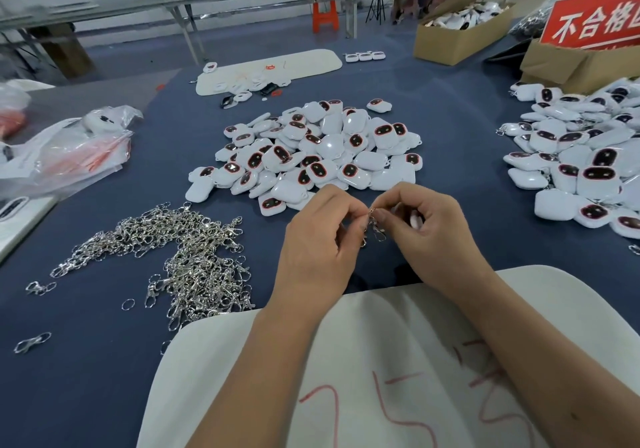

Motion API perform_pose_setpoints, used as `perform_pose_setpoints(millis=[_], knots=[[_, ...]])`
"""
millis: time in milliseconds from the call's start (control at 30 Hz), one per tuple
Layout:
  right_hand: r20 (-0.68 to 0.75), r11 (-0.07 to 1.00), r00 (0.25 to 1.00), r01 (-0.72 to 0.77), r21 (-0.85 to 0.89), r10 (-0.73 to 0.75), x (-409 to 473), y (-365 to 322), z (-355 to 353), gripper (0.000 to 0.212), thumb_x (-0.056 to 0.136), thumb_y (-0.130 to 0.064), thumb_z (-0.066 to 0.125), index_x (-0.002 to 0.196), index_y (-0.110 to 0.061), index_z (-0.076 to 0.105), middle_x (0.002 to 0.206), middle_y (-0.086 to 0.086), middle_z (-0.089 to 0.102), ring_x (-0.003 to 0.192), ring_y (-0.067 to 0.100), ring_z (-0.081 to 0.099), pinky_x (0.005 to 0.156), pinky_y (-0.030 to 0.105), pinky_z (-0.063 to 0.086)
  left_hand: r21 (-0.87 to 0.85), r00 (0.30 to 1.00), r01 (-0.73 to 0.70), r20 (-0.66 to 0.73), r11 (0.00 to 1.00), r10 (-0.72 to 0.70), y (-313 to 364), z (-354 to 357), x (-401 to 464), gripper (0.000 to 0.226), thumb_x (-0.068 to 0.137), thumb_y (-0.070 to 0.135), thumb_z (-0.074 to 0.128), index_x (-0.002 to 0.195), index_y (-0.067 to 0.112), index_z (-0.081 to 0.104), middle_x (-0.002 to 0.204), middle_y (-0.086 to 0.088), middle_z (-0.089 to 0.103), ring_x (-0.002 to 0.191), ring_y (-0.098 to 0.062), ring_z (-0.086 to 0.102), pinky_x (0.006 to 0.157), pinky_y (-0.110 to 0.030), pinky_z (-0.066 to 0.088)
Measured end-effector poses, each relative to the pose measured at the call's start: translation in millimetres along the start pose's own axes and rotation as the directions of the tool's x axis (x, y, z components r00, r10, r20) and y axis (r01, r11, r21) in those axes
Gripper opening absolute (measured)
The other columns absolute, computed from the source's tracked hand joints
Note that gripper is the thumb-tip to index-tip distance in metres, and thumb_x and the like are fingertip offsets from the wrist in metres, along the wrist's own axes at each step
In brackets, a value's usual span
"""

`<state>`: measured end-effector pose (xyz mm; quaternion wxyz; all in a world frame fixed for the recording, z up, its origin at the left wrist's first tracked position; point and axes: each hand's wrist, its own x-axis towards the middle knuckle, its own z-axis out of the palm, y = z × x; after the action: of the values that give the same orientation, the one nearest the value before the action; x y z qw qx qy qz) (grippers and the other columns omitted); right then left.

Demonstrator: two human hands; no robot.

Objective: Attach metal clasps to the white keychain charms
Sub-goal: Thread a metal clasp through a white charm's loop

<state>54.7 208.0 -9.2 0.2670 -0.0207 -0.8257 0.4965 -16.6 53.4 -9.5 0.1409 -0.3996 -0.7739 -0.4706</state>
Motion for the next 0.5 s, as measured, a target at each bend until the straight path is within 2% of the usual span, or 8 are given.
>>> perform_pose_setpoints(millis=[33, 133, 267, 500], knots=[[-0.014, 0.998, 0.999, 0.042, -0.053, -0.043, 0.0, -0.7, 1.1, 0.016, 0.093, 0.0, 0.074, 0.086, -0.014, 0.074, 0.071, -0.014, 0.063, 0.065, 0.01, 0.054, 0.063, 0.016, 0.04, 0.003, 1.0, 0.004, 0.006, 1.0, -0.004, -0.8, -0.3, -0.5, 0.013, 0.093, 0.008, 0.065, 0.083, 0.017, 0.064, 0.086, 0.009, 0.056, 0.073, -0.016, 0.056, 0.063, -0.034, 0.047], [-0.03, 0.959, 0.984, 0.163, -0.23, -0.174, 0.4, -0.9, 3.6, 0.017, 0.09, 0.008, 0.073, 0.086, -0.009, 0.073, 0.08, -0.008, 0.062, 0.072, 0.018, 0.058, 0.067, 0.028, 0.046, 0.016, 1.0, 0.011, 0.016, 1.0, -0.012, -3.0, -1.0, -1.8, 0.014, 0.095, 0.01, 0.064, 0.084, 0.018, 0.063, 0.085, 0.011, 0.055, 0.072, -0.015, 0.055, 0.063, -0.037, 0.047], [0.001, 0.897, 0.969, 0.228, -0.377, -0.246, 0.1, 0.6, 2.0, 0.013, 0.091, 0.005, 0.071, 0.088, -0.008, 0.071, 0.084, -0.007, 0.061, 0.074, 0.013, 0.053, 0.068, 0.025, 0.044, 0.048, 0.999, 0.024, 0.027, 0.999, -0.026, -3.4, -0.9, -2.9, 0.015, 0.094, 0.014, 0.064, 0.083, 0.023, 0.06, 0.085, 0.014, 0.054, 0.069, -0.012, 0.054, 0.061, -0.038, 0.047], [-0.031, 0.903, 0.962, 0.244, -0.354, -0.272, 1.8, -1.4, 4.8, 0.011, 0.092, 0.003, 0.072, 0.089, -0.007, 0.072, 0.084, -0.009, 0.06, 0.075, 0.011, 0.054, 0.07, 0.026, 0.047, 0.059, 1.0, 0.01, -0.028, 0.998, -0.008, -0.7, -1.9, -1.2, 0.014, 0.092, 0.014, 0.061, 0.081, 0.022, 0.059, 0.086, 0.014, 0.054, 0.07, -0.009, 0.055, 0.06, -0.028, 0.042]])
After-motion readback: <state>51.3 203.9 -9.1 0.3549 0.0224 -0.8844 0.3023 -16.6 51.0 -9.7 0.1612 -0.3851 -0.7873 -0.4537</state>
